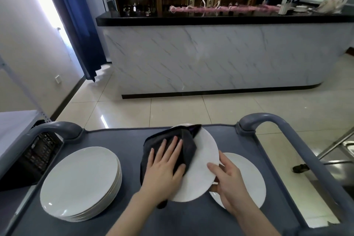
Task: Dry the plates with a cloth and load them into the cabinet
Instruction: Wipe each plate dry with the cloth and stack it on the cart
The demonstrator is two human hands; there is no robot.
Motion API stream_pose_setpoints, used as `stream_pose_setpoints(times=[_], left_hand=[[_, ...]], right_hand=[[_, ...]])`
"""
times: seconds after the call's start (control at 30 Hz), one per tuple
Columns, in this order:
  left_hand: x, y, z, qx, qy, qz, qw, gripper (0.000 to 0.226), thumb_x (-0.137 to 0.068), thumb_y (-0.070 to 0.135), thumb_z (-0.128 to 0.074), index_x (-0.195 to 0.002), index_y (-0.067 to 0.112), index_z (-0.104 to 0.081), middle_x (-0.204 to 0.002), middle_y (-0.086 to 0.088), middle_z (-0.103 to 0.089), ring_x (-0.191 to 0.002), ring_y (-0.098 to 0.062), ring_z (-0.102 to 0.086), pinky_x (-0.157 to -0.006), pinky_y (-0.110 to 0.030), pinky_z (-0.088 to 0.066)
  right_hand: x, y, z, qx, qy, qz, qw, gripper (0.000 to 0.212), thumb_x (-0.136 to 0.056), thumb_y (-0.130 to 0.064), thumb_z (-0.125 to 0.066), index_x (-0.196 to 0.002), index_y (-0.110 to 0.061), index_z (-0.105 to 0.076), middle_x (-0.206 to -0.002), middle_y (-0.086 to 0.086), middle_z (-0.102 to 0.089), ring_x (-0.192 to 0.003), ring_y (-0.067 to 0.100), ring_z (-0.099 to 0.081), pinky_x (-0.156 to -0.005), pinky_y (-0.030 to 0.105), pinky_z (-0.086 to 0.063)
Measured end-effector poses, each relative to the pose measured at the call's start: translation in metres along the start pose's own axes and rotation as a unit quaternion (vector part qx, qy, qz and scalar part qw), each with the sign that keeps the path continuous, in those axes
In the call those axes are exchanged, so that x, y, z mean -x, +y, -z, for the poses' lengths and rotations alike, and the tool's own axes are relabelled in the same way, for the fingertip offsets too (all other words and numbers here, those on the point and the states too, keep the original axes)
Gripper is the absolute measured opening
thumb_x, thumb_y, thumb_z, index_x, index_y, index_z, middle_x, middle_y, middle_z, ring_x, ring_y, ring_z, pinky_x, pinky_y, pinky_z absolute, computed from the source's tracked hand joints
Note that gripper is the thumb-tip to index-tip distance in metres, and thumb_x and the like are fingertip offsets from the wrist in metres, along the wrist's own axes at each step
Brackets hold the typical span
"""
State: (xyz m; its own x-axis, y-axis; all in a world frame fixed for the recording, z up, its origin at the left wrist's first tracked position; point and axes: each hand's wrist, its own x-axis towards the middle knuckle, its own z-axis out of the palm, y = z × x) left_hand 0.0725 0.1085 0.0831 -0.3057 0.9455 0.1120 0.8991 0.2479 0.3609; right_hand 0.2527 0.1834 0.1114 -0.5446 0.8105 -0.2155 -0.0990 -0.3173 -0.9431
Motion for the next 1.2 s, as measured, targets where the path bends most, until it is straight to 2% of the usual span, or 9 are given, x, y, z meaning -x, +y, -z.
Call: stream_pose_setpoints(times=[0.17, 0.27, 0.33, 0.47, 0.63, 0.73, 0.9, 1.03, 1.2], left_hand=[[-0.028, -0.003, 0.018, -0.046, -0.038, -0.088, 0.994, 0.066, -0.098, 0.044, -0.022, -0.142, 0.051, 0.026, -0.154, 0.03, 0.027, -0.145, -0.005, 0.027, -0.12, -0.045, 0.014], [-0.02, 0.01, 0.016, -0.043, -0.064, -0.159, 0.984, 0.065, -0.096, 0.042, -0.018, -0.148, 0.047, 0.021, -0.157, 0.029, 0.023, -0.145, -0.002, 0.026, -0.121, -0.043, 0.012], [-0.01, 0.015, 0.014, -0.03, -0.073, -0.172, 0.982, 0.064, -0.095, 0.041, -0.018, -0.152, 0.044, 0.012, -0.158, 0.03, 0.019, -0.146, 0.0, 0.023, -0.121, -0.04, 0.011], [0.014, 0.011, 0.014, -0.009, -0.074, -0.158, 0.985, 0.064, -0.096, 0.041, -0.022, -0.154, 0.044, 0.004, -0.157, 0.033, 0.015, -0.146, 0.003, 0.018, -0.122, -0.037, 0.003], [0.048, 0.012, 0.004, 0.025, -0.065, -0.145, 0.987, 0.061, -0.096, 0.044, -0.023, -0.152, 0.048, 0.0, -0.157, 0.035, 0.01, -0.147, 0.002, 0.014, -0.118, -0.039, 0.005], [0.043, 0.022, 0.0, 0.034, -0.058, -0.146, 0.987, 0.061, -0.096, 0.042, -0.018, -0.15, 0.048, 0.008, -0.156, 0.035, 0.016, -0.146, 0.002, 0.019, -0.117, -0.04, 0.01], [0.011, 0.021, 0.006, 0.009, -0.022, -0.147, 0.989, 0.059, -0.098, 0.044, -0.013, -0.149, 0.046, 0.016, -0.157, 0.032, 0.02, -0.147, 0.0, 0.02, -0.119, -0.037, 0.005], [-0.03, 0.008, 0.014, -0.006, 0.029, -0.058, 0.998, 0.059, -0.094, 0.053, -0.007, -0.144, 0.047, 0.022, -0.154, 0.03, 0.025, -0.146, 0.001, 0.022, -0.12, -0.041, 0.003], [-0.049, -0.027, 0.027, 0.009, 0.05, 0.016, 0.999, 0.063, -0.1, 0.052, -0.026, -0.154, 0.042, 0.005, -0.163, 0.021, 0.004, -0.15, -0.005, 0.006, -0.12, -0.041, -0.004]], right_hand=[[0.004, -0.002, -0.004, 0.021, -0.036, -0.011, 0.999, 0.043, -0.099, -0.002, -0.048, -0.113, -0.037, -0.071, -0.103, 0.011, -0.075, -0.083, 0.02, -0.071, -0.061, 0.034, -0.056], [-0.002, -0.005, -0.004, 0.015, -0.035, -0.021, 0.999, 0.042, -0.098, -0.001, -0.049, -0.11, -0.033, -0.073, -0.1, 0.014, -0.075, -0.082, 0.023, -0.071, -0.059, 0.033, -0.055], [-0.006, -0.006, -0.002, 0.001, -0.028, -0.022, 0.999, 0.041, -0.095, 0.002, -0.048, -0.112, -0.027, -0.073, -0.1, 0.015, -0.074, -0.08, 0.024, -0.07, -0.06, 0.035, -0.056], [-0.011, -0.012, 0.004, -0.014, -0.003, 0.008, 1.0, 0.041, -0.096, 0.001, -0.048, -0.117, -0.026, -0.071, -0.106, 0.016, -0.074, -0.092, 0.035, -0.072, -0.07, 0.049, -0.06], [-0.012, -0.015, 0.003, -0.015, 0.031, 0.036, 0.999, 0.032, -0.098, -0.009, -0.053, -0.116, -0.028, -0.071, -0.102, 0.013, -0.074, -0.083, 0.03, -0.072, -0.063, 0.045, -0.058], [-0.008, -0.009, -0.008, 0.003, 0.008, 0.034, 0.999, 0.027, -0.102, -0.018, -0.05, -0.118, -0.029, -0.069, -0.103, 0.009, -0.075, -0.09, 0.026, -0.073, -0.064, 0.041, -0.059], [-0.012, -0.018, -0.016, 0.014, -0.008, 0.027, 0.999, 0.03, -0.103, -0.018, -0.048, -0.113, -0.033, -0.071, -0.108, 0.007, -0.075, -0.094, 0.025, -0.073, -0.064, 0.041, -0.059], [-0.005, -0.011, -0.018, 0.035, -0.052, 0.012, 0.998, 0.039, -0.1, -0.008, -0.05, -0.126, -0.034, -0.066, -0.109, 0.008, -0.075, -0.091, 0.021, -0.072, -0.063, 0.034, -0.057], [0.0, -0.011, -0.013, 0.02, -0.038, 0.03, 0.999, 0.045, -0.098, -0.003, -0.051, -0.116, -0.039, -0.07, -0.108, 0.008, -0.074, -0.085, 0.019, -0.071, -0.059, 0.034, -0.056]])
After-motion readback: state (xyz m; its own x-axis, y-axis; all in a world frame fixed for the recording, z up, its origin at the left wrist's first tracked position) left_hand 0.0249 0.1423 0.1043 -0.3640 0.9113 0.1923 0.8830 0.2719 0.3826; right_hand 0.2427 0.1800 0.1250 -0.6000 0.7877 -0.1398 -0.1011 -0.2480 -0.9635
